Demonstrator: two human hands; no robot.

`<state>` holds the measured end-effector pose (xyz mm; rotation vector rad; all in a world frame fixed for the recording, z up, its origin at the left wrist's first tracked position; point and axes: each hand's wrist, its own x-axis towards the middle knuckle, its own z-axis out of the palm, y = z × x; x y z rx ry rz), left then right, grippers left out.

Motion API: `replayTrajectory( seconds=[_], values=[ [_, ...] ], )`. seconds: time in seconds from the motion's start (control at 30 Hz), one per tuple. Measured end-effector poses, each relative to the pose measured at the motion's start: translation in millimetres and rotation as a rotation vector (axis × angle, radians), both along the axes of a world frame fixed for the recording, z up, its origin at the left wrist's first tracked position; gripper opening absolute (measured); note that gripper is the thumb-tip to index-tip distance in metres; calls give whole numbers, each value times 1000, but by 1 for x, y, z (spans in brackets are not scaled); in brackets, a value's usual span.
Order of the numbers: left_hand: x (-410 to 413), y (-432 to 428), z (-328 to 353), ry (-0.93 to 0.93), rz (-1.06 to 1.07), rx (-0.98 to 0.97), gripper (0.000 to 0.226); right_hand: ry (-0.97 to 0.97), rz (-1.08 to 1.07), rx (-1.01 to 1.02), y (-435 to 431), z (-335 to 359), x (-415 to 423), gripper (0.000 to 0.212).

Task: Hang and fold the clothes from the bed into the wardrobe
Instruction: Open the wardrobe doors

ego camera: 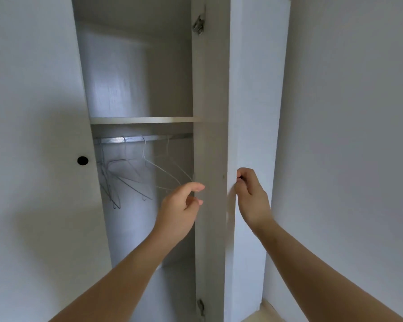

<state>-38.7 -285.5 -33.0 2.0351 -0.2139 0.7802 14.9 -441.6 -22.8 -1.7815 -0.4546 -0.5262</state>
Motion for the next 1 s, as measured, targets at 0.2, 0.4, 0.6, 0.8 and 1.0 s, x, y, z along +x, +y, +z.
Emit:
replayTrajectory(
  seconds=[0.2, 0.4, 0.6, 0.8, 1.0],
  values=[
    [7, -48, 1, 48, -64, 19, 29, 139, -152, 57, -46, -7, -1, 21],
    [12, -68, -2, 67, -91, 74, 28, 217, -214, 30, -76, 0, -2, 29],
    [21, -55, -2, 55, -59, 104, 25, 168, -238, -55, -70, -5, -8, 49],
    [24, 1, 1, 43, 61, 173, 25, 256, -71, 2, -21, 1, 3, 35],
    [28, 92, 11, 15, 265, 239, 22, 256, 52, -105, 64, 4, 27, 27]
  ],
)
